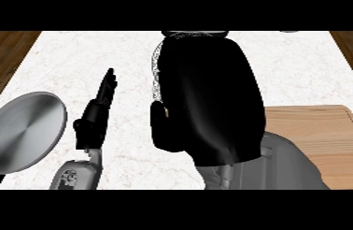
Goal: Pick the cupcake from the cutting board and place it in the tiered basket
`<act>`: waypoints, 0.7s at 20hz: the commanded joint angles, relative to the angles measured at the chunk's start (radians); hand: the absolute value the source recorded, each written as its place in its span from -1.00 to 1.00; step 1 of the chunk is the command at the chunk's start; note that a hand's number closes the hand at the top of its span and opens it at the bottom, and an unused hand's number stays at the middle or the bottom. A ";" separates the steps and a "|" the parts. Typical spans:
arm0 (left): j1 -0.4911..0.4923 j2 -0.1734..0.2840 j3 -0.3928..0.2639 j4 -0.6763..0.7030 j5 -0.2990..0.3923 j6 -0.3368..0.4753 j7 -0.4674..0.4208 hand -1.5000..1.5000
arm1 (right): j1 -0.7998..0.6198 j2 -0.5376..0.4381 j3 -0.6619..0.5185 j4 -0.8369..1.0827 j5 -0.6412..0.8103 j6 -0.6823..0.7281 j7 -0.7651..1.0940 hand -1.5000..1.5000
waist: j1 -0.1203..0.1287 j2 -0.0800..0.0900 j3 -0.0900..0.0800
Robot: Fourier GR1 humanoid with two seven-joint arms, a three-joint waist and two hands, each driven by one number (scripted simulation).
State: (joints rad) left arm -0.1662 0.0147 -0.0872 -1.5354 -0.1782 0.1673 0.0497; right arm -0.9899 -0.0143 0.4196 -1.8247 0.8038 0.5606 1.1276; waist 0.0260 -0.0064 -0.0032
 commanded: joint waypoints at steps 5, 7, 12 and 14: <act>0.076 -0.006 -0.025 -0.067 -0.001 -0.004 -0.004 0.00 | -0.204 0.014 -0.059 0.262 0.023 -0.047 0.142 1.00 | 0.001 0.002 0.002; 0.057 0.000 -0.001 0.003 0.005 -0.005 -0.057 0.00 | -0.249 0.014 -0.101 0.321 0.036 -0.050 0.101 1.00 | -0.008 0.005 0.001; 0.020 0.051 0.044 -0.088 0.046 -0.047 0.056 0.00 | -0.198 -0.036 -0.126 0.499 0.132 -0.124 -0.117 1.00 | -0.005 0.009 0.003; 0.035 0.006 0.007 -0.028 0.007 -0.009 -0.017 0.00 | -0.222 -0.062 -0.165 0.502 0.143 -0.092 -0.142 1.00 | -0.016 0.008 0.003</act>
State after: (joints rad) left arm -0.1436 0.0340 -0.0672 -1.5658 -0.1609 0.1494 0.0486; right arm -1.1950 -0.0387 0.2984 -1.4011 0.9107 0.5033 0.9977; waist 0.0152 0.0009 -0.0011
